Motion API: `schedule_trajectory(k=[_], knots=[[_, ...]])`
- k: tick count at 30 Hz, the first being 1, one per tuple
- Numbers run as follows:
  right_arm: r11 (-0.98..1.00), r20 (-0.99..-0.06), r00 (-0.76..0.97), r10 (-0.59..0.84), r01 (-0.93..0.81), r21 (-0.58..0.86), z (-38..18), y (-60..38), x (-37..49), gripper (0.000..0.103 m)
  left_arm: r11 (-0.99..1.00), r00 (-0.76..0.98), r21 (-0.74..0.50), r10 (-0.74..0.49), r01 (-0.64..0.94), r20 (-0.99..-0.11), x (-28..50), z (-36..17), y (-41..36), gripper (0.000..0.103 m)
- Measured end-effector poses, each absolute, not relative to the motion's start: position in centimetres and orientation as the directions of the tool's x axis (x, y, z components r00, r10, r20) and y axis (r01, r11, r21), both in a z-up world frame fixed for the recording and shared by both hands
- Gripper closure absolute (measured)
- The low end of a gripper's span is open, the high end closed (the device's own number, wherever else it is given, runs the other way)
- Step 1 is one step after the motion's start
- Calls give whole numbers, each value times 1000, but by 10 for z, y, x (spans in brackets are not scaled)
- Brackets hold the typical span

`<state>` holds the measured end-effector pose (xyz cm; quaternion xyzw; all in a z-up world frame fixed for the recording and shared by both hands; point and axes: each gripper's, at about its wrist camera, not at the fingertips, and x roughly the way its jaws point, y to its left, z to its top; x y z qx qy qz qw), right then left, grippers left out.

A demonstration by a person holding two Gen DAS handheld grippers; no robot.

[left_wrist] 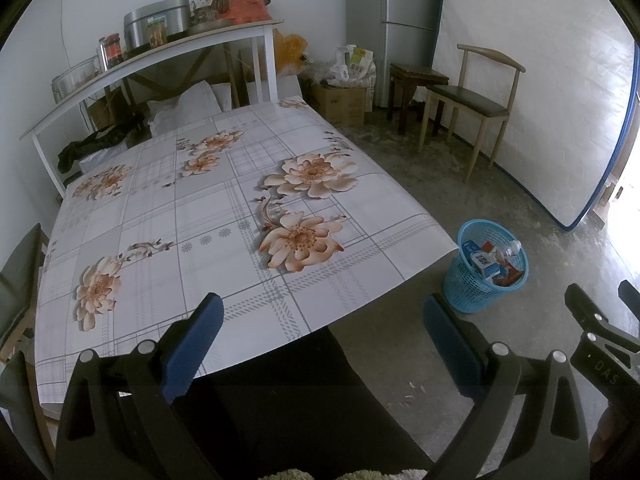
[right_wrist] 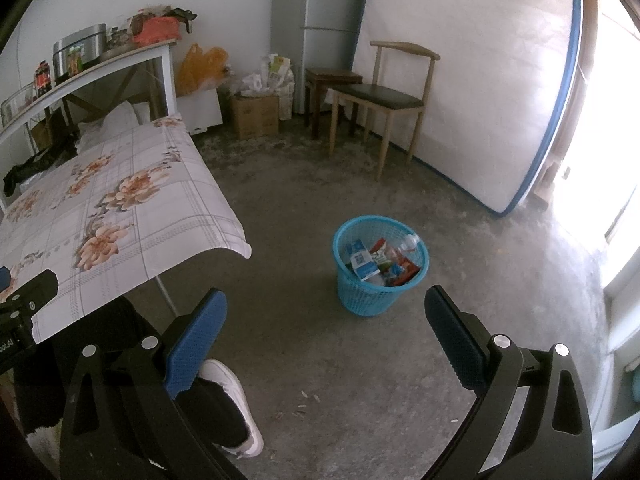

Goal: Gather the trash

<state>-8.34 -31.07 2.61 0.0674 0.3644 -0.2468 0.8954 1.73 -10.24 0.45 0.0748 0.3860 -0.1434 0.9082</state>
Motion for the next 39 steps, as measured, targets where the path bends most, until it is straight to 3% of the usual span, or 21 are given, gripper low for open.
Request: schedule_trajectory(k=[39], knots=[[870,-687,612,-391,490,-60,29,-307,-80,8,948,658,22,-204,318,-725,18,4,-100,6]])
